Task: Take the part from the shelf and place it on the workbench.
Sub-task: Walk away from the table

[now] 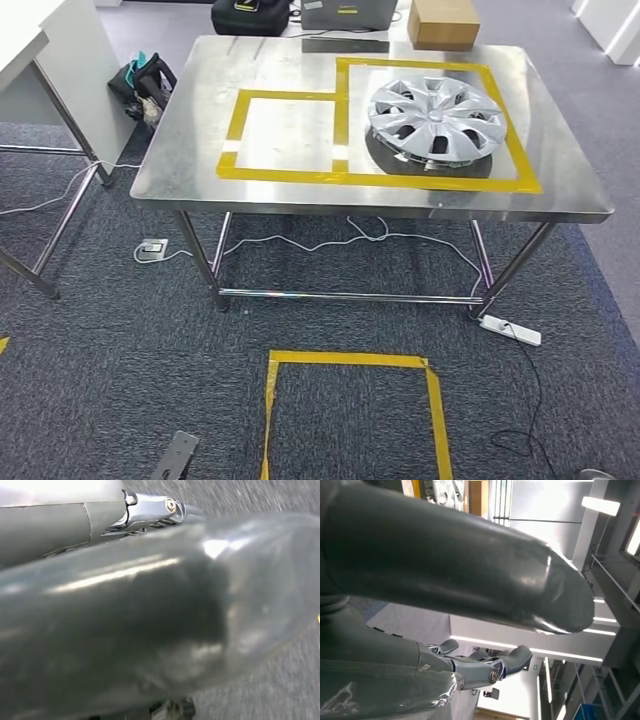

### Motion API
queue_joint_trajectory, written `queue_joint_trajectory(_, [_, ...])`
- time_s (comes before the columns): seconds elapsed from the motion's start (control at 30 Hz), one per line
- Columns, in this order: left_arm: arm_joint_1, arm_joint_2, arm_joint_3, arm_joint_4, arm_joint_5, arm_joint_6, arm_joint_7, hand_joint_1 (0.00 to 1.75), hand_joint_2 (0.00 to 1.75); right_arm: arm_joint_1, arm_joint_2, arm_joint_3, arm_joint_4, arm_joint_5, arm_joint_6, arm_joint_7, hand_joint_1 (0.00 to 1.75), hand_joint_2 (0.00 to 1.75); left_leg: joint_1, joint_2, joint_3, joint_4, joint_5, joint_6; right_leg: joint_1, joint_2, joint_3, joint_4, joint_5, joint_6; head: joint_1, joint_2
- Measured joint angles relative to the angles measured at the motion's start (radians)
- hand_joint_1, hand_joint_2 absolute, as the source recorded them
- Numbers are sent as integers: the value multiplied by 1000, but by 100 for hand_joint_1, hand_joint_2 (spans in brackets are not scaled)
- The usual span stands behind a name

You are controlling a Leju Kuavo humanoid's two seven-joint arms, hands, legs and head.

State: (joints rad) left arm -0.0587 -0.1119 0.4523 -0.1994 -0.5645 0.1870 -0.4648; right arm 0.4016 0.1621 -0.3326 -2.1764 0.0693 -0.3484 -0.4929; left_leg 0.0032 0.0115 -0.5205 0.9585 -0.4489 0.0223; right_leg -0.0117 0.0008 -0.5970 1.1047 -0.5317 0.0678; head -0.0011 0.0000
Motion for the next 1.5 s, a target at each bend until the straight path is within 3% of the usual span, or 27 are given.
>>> queue_joint_trajectory(0.07, [1,-8,-14,0,-15,3,4,0,0,-2,0,-2,5,-8,2,1,0,0,-4,11,-9,1,5,7,0,0,-59,135,-60,3,2,0])
queue_joint_trajectory(0.1, [2,-10,-20,0,-23,6,7,0,0,-2,0,-2,8,-11,2,1,0,0,-6,18,-13,1,7,10,0,0,-72,170,-69,3,2,0])
queue_joint_trajectory(0.13, [4,-11,-26,0,-29,8,11,0,0,-1,0,-3,10,-13,4,2,0,0,-8,25,-15,1,8,11,0,-1,-63,161,-56,2,2,0])
queue_joint_trajectory(0.17, [6,-11,-31,0,-33,11,15,0,0,-1,1,-4,12,-14,5,3,0,0,-9,32,-15,2,9,11,1,-5,-34,115,-28,-1,2,0])
queue_joint_trajectory(0.23, [8,-11,-37,0,-37,13,23,0,0,-2,1,-7,13,-18,8,4,0,0,-13,46,-15,5,9,8,5,-36,49,-33,30,-7,3,0])
queue_joint_trajectory(0.3, [11,-9,-41,0,-39,12,27,0,0,-4,1,-10,13,-22,11,4,0,0,-18,60,-16,9,10,0,11,-60,90,-120,50,-17,2,0])
queue_joint_trajectory(0.4, [13,-8,-43,0,-38,11,29,0,0,0,2,-18,13,-32,17,5,0,0,-17,79,-18,12,11,-16,13,-39,83,-126,55,-32,3,0])
queue_joint_trajectory(0.47, [12,-7,-45,0,-36,13,32,0,0,-1,3,-23,13,-37,28,7,0,0,-14,52,-32,49,-21,-29,7,-21,81,-129,66,-43,1,0])
queue_joint_trajectory(0.53, [12,-7,-45,0,-27,12,45,0,0,-6,4,-25,15,-35,39,9,0,0,-11,12,-81,164,-92,-40,3,-3,74,-129,74,-51,0,0])
queue_joint_trajectory(0.57, [13,-7,-43,0,-14,6,57,0,0,-9,4,-26,17,-32,42,11,0,0,-9,3,-110,233,-124,-42,3,8,68,-129,78,-52,0,0])
queue_joint_trajectory(0.6, [12,-7,-38,0,4,-4,72,0,0,-11,5,-26,20,-29,43,14,0,0,-7,0,-132,284,-141,-43,3,20,64,-128,80,-52,0,0])
queue_joint_trajectory(0.63, [12,-7,-30,0,25,-16,85,0,0,-14,6,-26,24,-27,44,18,0,0,-7,-2,-139,301,-137,-42,2,32,61,-128,82,-51,0,0])
queue_joint_trajectory(0.7, [9,-7,-12,0,55,-30,104,0,0,-21,7,-26,34,-27,44,28,0,0,-5,-13,-100,225,-78,-40,1,57,59,-126,86,-46,0,0])
queue_joint_trajectory(0.77, [6,-7,4,0,68,-33,113,0,0,-32,7,-26,49,-33,45,37,0,0,1,-55,-35,90,-19,-36,1,80,54,-121,88,-39,1,0])
queue_joint_trajectory(0.83, [4,-7,16,0,73,-35,118,0,0,-43,8,-26,66,-38,46,42,0,0,4,-83,-7,24,-8,-30,0,100,41,-117,92,-27,1,0])
queue_joint_trajectory(0.9, [3,-6,25,0,74,-29,121,0,0,-48,8,-27,84,-42,48,46,0,0,2,-67,-8,17,-8,-18,-3,115,28,-120,99,-13,1,0])
queue_joint_trajectory(0.97, [2,-5,33,0,80,-15,122,0,0,-53,8,-29,106,-46,49,49,0,0,3,-45,-9,12,-3,-4,-2,82,9,-95,83,-3,6,0])
queue_joint_trajectory(1.03, [5,-4,45,0,90,1,120,0,0,-66,9,-32,133,-52,45,51,0,0,3,-20,-9,9,-1,4,1,27,-40,10,24,3,12,0])
queue_joint_trajectory(1.1, [11,-3,57,0,99,9,122,0,0,-81,9,-47,178,-87,44,68,0,0,1,8,-10,9,-2,6,0,9,-97,138,-30,9,13,0])
queue_joint_trajectory(1.13, [14,-2,63,0,102,8,128,0,0,-92,10,-64,212,-119,50,86,0,0,0,21,-10,9,-2,6,0,6,-105,163,-33,11,13,0])
queue_joint_trajectory(1.17, [15,-1,68,0,105,7,134,0,0,-108,9,-89,256,-156,63,105,0,0,0,33,-10,10,-2,6,-1,3,-92,146,-17,11,13,0])
queue_joint_trajectory(1.23, [15,1,78,0,110,4,143,0,0,-148,9,-163,369,-210,105,136,0,0,-1,53,-7,10,-3,4,0,-19,-17,18,43,8,14,0])
queue_joint_trajectory(1.3, [15,2,91,0,121,5,144,0,0,-196,8,-265,522,-234,166,156,0,0,-6,66,-4,12,-5,-4,5,-47,45,-94,76,-3,12,0])
queue_joint_trajectory(1.33, [15,2,99,0,128,7,143,0,0,-218,7,-320,609,-239,199,165,0,0,-7,70,-3,13,-6,-8,8,-54,56,-118,78,-9,12,0])
queue_joint_trajectory(1.4, [14,3,114,0,137,9,143,0,0,-253,6,-435,802,-232,242,177,0,0,-6,79,-1,12,-6,-20,12,-42,55,-122,79,-23,11,0])
queue_joint_trajectory(1.47, [13,4,125,0,140,14,144,0,0,-284,6,-540,1003,-200,226,178,0,0,-2,58,-7,28,-23,-34,9,-30,59,-126,85,-35,9,0])
queue_joint_trajectory(1.5, [13,5,130,0,140,20,147,0,0,-302,6,-583,1099,-184,199,183,0,0,-1,39,-21,63,-47,-39,6,-22,60,-128,89,-42,9,0])
